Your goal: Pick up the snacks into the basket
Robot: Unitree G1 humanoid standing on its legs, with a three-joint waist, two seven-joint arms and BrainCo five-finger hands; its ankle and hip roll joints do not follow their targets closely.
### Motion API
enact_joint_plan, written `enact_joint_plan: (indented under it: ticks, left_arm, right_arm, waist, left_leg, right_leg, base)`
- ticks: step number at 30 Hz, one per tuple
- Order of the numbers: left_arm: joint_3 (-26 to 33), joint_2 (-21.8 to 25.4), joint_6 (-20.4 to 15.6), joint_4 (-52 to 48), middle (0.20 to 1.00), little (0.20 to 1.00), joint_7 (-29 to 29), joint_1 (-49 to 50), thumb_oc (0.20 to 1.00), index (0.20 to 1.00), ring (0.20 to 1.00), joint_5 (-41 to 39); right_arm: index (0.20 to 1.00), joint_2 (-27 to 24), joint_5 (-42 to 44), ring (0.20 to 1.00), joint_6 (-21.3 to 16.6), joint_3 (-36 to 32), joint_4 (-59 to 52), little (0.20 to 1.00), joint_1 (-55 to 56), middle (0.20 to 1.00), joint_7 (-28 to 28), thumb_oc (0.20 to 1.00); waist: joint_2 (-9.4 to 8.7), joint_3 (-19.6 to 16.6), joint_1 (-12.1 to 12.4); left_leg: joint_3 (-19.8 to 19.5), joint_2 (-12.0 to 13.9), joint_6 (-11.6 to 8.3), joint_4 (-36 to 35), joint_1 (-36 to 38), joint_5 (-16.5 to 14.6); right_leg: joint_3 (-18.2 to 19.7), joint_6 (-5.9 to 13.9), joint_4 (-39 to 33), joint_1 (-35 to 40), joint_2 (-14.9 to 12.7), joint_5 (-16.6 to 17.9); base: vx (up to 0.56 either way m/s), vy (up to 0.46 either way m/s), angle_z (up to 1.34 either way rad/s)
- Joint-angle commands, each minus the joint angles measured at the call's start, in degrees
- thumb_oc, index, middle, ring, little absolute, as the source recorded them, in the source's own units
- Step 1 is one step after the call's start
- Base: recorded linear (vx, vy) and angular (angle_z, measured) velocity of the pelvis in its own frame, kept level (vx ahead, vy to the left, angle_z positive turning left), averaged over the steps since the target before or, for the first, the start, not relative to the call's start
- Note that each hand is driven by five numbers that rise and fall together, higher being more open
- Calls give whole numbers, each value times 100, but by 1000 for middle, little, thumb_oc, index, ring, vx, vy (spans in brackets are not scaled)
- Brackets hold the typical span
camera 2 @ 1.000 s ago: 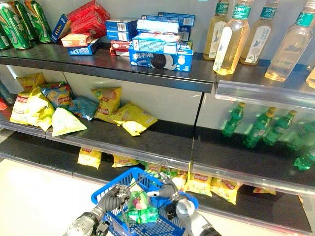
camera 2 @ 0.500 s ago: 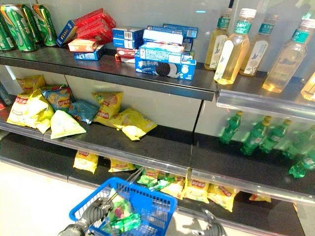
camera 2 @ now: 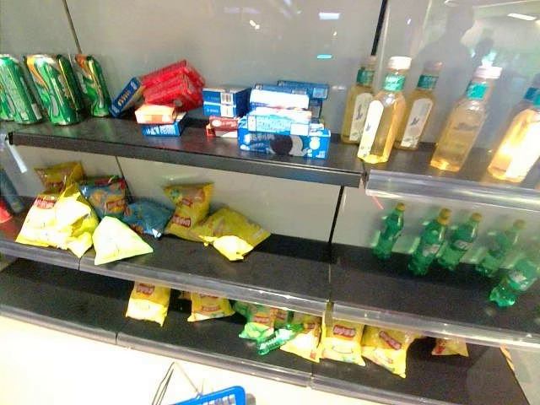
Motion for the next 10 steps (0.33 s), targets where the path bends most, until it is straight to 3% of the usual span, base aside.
enact_joint_plan:
  ticks: [1,3,10]
  left_arm:
    - [252,125,-229,-101,200,200,5,-315,200,200,200,462]
    - [453,12,-108,529,200,200,79,-375,200,200,200,519]
    - [405,-158,-37,740,200,200,80,-487,200,200,200,598]
  right_arm:
    - [1000,21,209,1000,0,-41,149,1000,-312,1000,-74,1000]
    - [1000,27,238,1000,38,-66,284,1000,-341,1000,-69,1000]
    - [1000,3,262,1000,118,-71,449,1000,-411,1000,-49,1000]
  waist:
    - [-173,129,-43]
    - [-162,74,-50]
    - [-127,-37,-59]
  left_leg:
    - [-132,-230,95,163,-88,-518]
    - [-107,-228,103,140,-60,-520]
    - [-109,-174,63,132,-58,-501]
  right_leg:
    - [377,845,-92,39,-698,659]
    - [379,813,-188,57,-669,650]
    - [358,752,-454,168,-575,575]
  base:
    - [4,9,-4]
    - [9,3,-9]
    - [23,-30,-10]
